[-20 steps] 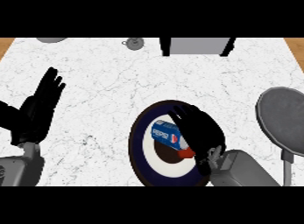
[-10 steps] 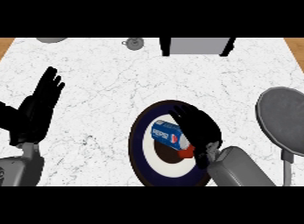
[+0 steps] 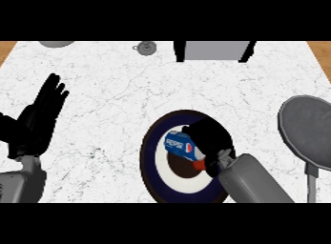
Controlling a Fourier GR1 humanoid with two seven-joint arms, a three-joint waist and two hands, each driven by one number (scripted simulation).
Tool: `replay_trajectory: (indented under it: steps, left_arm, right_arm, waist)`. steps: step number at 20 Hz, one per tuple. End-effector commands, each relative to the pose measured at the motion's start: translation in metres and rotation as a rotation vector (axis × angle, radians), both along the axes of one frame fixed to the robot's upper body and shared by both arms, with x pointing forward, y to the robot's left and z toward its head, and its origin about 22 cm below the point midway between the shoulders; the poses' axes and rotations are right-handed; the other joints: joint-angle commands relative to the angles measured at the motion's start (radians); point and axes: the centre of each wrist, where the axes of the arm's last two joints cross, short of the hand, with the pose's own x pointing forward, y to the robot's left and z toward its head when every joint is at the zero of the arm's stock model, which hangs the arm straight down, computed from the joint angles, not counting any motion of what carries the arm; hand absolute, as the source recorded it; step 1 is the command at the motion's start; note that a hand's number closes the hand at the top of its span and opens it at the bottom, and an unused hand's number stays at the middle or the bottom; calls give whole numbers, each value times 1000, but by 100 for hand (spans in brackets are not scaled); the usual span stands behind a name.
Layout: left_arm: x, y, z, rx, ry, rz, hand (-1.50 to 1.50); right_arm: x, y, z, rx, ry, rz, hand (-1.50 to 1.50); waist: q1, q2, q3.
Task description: Pick the bell pepper from the plate and place it in the pan
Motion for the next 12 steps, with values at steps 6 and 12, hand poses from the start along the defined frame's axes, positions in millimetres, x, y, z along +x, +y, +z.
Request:
replay_trajectory:
  steps: [6, 12]
  left_arm:
    - [-2, -3, 2, 7, -15, -7, 0]
    - [-2, -1, -3, 1, 12, -16, 0]
  right_arm:
    - [-12, 4, -39, 43, -9, 45, 150]
    - [-8, 1, -5, 110, -51, 39, 150]
  waist:
    - [1, 8, 4]
    - [-2, 8, 3]
